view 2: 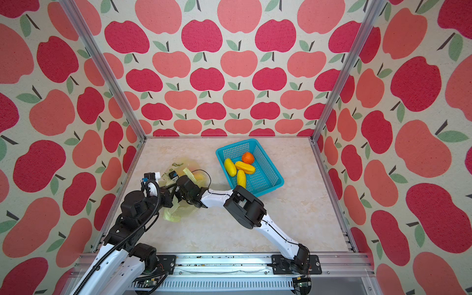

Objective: Untie the knot of the plastic bag and take out the fruit
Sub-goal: Pick up the fruit from the plastic bag.

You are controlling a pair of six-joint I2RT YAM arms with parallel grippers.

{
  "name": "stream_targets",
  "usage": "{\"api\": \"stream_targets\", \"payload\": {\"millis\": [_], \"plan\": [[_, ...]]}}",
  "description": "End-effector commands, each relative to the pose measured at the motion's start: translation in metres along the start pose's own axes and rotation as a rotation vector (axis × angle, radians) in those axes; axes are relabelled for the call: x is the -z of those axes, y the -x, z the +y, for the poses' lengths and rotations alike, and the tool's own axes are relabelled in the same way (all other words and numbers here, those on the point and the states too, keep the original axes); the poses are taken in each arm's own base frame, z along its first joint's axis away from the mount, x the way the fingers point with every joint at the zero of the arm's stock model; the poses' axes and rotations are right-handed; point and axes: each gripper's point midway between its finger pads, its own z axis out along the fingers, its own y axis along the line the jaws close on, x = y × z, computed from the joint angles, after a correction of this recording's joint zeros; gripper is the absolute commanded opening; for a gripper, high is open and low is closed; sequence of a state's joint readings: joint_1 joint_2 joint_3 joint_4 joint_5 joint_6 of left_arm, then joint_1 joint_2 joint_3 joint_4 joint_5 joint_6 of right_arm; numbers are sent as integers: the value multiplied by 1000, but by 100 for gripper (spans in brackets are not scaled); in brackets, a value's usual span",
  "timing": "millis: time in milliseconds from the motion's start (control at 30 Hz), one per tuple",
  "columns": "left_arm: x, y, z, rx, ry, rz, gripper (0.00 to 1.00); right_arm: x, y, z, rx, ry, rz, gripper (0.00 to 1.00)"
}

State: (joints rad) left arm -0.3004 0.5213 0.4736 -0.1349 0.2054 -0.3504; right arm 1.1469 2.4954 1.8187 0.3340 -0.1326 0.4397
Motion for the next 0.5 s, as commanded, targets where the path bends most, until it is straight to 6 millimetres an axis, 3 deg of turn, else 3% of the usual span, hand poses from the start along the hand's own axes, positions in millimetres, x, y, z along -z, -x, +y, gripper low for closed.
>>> {"api": "stream_targets", "payload": {"millis": [0,100,333,467], "plan": [[1,7,-14,-13,-74,-26,0,-11,-15,-13,-51,-29,53,99],[1,7,-14,-14,-76,-32,0,-13,-13,-21,-65,-53,46,96],[2,7,-13,-11,-69,-34,0,17,0,-34,-92,-37,-88,65],[3,7,-11,-12,-64,-40,0,32,4,-47,-96,-53,-110,64]]}}
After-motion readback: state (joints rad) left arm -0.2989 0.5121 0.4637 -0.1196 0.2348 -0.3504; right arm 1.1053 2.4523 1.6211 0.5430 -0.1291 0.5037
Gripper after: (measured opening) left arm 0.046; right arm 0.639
